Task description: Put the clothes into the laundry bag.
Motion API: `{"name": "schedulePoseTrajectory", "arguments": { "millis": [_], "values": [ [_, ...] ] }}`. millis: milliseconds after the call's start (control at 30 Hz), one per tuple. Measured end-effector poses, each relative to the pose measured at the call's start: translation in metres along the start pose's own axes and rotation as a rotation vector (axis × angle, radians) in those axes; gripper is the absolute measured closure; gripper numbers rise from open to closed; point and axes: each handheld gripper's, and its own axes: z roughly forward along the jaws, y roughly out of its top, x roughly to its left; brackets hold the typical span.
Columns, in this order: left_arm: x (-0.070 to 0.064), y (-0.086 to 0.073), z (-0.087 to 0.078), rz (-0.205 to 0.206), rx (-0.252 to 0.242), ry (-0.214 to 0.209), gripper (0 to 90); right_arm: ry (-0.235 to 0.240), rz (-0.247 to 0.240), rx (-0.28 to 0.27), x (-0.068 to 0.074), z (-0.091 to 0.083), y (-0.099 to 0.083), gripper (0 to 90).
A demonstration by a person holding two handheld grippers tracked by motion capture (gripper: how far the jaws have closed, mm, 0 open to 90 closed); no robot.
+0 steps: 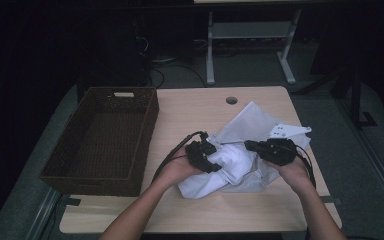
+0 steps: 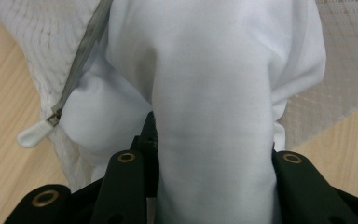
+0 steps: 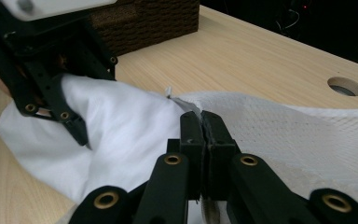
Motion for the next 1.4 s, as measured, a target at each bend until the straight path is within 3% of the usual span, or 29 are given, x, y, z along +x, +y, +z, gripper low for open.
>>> {"name": "schedulePoseTrajectory", "arguments": {
  "millis": [267, 567, 733, 900, 1233, 1400],
  "values": [
    [0.006, -0.002, -0.004, -0.055, 0.006, 0.038, 60.7, 0.001, -0.004, -0.005, 0.001, 0.003, 0.002, 87.8],
    [0.001, 0.019, 0.007, -0.139, 0.019, 0.088, 60.6, 0.002, -0.003, -0.033, 0.002, 0.009, 0.013, 87.8],
    [0.002, 0.032, 0.019, -0.183, 0.005, 0.101, 59.1, 0.001, -0.012, -0.032, 0.004, 0.009, 0.013, 87.8],
    [0.008, 0.033, 0.036, -0.224, 0.011, 0.101, 56.7, -0.006, -0.006, -0.022, 0.001, 0.010, 0.010, 87.8],
    [0.013, 0.033, 0.045, -0.262, -0.001, 0.113, 51.3, -0.013, 0.003, 0.005, -0.002, 0.016, 0.004, 87.8],
    [0.014, 0.033, 0.047, -0.283, -0.030, 0.125, 47.4, -0.016, 0.004, 0.017, -0.001, 0.018, 0.001, 87.8]
  ]
}}
